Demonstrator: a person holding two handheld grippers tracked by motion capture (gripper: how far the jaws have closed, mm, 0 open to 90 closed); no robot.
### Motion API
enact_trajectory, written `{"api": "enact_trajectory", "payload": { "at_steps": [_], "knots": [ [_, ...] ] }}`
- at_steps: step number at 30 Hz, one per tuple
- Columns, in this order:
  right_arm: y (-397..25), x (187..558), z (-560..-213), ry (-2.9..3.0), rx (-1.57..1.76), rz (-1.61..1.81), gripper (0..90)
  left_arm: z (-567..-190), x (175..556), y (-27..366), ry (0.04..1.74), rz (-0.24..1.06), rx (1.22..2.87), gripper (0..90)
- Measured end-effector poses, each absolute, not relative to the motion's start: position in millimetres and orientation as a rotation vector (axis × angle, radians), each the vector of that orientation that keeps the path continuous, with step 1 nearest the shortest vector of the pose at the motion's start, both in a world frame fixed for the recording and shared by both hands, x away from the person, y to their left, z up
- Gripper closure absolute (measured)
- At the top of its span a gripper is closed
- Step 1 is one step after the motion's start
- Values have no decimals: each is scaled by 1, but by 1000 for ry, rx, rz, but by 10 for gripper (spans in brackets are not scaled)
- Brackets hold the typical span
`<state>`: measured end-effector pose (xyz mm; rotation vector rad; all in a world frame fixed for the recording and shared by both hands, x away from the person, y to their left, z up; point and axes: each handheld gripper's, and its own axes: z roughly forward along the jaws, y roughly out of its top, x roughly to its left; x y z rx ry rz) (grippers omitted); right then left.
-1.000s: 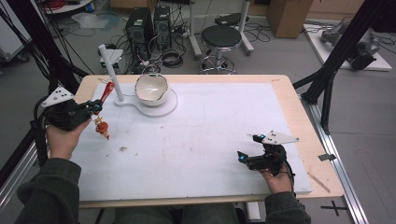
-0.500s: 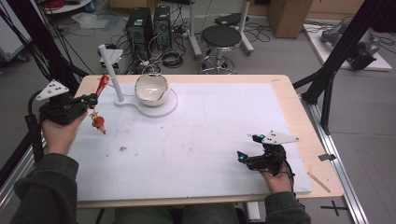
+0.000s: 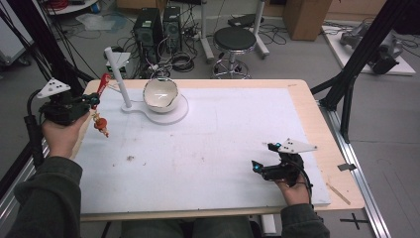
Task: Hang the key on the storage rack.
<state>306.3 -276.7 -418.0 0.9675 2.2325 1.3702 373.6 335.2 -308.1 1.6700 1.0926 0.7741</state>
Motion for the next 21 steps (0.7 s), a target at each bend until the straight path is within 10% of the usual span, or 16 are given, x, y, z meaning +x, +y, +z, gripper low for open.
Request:
{"api": "enact_trajectory", "payload": {
  "at_steps": [21],
  "knots": [
    [-278,307,-418,2229,973,1396,71,-327,401,331,1193,783,1690,866]
  ]
}}
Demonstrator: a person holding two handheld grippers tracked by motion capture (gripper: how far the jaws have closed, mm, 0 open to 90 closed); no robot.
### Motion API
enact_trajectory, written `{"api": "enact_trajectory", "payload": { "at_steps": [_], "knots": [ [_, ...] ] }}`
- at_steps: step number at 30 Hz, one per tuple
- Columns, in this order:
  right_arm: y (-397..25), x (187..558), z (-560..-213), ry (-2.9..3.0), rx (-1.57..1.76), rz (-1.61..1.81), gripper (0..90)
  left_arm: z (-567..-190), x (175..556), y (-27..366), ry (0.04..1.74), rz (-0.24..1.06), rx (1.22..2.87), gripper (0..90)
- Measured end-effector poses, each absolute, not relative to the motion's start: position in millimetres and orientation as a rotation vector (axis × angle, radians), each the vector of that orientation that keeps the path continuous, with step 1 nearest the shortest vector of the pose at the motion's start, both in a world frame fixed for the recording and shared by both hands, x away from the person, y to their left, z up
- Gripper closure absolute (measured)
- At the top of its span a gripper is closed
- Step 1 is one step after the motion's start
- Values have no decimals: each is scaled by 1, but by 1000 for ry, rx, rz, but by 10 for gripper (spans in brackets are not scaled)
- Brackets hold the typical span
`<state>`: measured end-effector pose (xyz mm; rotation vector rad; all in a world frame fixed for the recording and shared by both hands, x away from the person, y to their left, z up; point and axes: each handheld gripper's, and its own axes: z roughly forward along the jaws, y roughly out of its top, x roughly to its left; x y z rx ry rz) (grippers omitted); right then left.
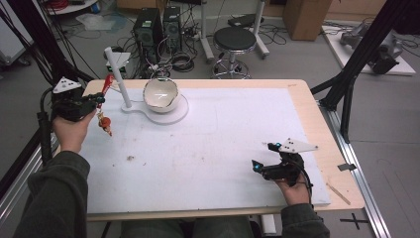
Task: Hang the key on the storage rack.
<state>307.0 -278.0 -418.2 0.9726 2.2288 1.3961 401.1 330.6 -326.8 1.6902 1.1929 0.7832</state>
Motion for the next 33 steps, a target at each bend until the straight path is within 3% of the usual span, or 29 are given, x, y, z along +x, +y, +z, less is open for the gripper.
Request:
{"api": "enact_trajectory", "payload": {
  "at_steps": [33],
  "knots": [
    [-279,307,-417,2219,970,1416,71,-343,418,326,1268,759,1739,865]
  ]
}}
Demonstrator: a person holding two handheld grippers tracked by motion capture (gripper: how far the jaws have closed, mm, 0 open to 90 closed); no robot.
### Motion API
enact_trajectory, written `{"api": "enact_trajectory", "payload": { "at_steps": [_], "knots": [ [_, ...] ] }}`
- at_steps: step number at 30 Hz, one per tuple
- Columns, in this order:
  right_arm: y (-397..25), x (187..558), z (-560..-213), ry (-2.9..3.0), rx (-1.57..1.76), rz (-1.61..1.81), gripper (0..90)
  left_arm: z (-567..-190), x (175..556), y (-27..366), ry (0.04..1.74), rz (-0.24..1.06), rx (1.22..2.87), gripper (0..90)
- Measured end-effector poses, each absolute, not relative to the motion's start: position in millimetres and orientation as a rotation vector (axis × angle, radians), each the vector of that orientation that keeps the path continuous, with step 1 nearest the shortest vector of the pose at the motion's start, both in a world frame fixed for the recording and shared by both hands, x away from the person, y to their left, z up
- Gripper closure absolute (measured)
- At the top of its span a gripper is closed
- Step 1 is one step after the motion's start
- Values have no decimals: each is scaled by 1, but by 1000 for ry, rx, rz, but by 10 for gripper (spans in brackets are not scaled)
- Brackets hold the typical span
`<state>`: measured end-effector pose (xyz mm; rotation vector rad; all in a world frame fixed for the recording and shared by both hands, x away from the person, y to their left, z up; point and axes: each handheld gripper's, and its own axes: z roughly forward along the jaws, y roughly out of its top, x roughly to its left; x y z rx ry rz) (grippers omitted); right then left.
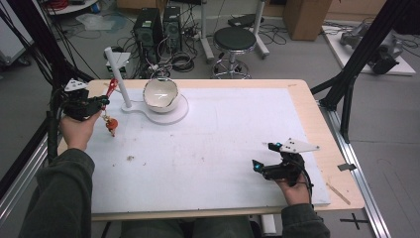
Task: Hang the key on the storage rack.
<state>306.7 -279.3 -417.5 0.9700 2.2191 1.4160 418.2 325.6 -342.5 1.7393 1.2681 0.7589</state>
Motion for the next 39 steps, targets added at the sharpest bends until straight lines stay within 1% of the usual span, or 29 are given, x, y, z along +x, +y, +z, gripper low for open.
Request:
{"api": "enact_trajectory", "payload": {
  "at_steps": [13,14,15,16,29,39],
  "knots": [
    [-279,306,-417,2217,983,1424,71,-349,424,319,1277,740,1766,856],
    [-279,306,-417,2217,984,1424,71,-349,424,319,1277,737,1767,824],
    [-279,306,-417,2217,981,1424,71,-349,424,319,1278,735,1768,773],
    [-280,306,-417,2220,978,1418,71,-349,424,319,1277,732,1771,760],
    [-284,311,-417,2214,984,1420,71,-342,412,319,1203,717,1774,696],
    [-284,316,-417,2229,975,1407,71,-346,397,320,1177,703,1757,663]
  ]
}}
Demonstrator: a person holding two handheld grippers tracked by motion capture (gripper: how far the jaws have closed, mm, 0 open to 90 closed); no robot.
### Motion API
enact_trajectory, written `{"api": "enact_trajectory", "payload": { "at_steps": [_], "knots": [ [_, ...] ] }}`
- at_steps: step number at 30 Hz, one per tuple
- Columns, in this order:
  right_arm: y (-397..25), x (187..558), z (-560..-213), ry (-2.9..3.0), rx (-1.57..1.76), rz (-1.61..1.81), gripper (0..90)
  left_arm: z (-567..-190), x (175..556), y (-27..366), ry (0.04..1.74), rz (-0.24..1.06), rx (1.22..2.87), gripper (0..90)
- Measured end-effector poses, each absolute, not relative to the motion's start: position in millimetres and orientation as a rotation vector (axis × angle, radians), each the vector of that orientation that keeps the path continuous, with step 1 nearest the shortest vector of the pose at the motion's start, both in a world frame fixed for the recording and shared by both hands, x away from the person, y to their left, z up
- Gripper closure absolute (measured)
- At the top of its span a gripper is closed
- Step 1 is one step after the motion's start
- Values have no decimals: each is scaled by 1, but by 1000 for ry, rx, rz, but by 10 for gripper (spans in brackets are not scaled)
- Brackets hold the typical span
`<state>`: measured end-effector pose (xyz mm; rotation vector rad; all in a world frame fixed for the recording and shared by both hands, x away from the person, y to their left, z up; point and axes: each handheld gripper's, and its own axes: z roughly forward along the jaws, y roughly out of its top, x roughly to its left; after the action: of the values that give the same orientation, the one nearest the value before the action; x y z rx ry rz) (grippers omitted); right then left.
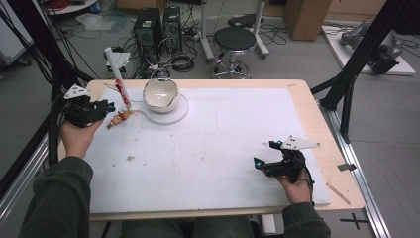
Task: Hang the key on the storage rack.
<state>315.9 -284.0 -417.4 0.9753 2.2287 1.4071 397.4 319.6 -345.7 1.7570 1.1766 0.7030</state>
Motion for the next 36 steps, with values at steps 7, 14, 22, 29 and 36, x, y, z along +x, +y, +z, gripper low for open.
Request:
{"api": "enact_trajectory", "payload": {
  "at_steps": [7,14,22,29,36],
  "knots": [
    [-284,317,-417,2232,979,1397,71,-343,393,316,1154,691,1757,635],
    [-285,317,-416,2225,990,1398,71,-340,388,315,1132,680,1760,608],
    [-286,316,-414,2212,985,1404,71,-345,381,316,1132,670,1758,586],
    [-286,316,-414,2210,989,1403,71,-352,373,315,1122,651,1759,547],
    [-284,316,-413,2209,977,1402,71,-355,367,311,1110,640,1767,508]
  ]
}}
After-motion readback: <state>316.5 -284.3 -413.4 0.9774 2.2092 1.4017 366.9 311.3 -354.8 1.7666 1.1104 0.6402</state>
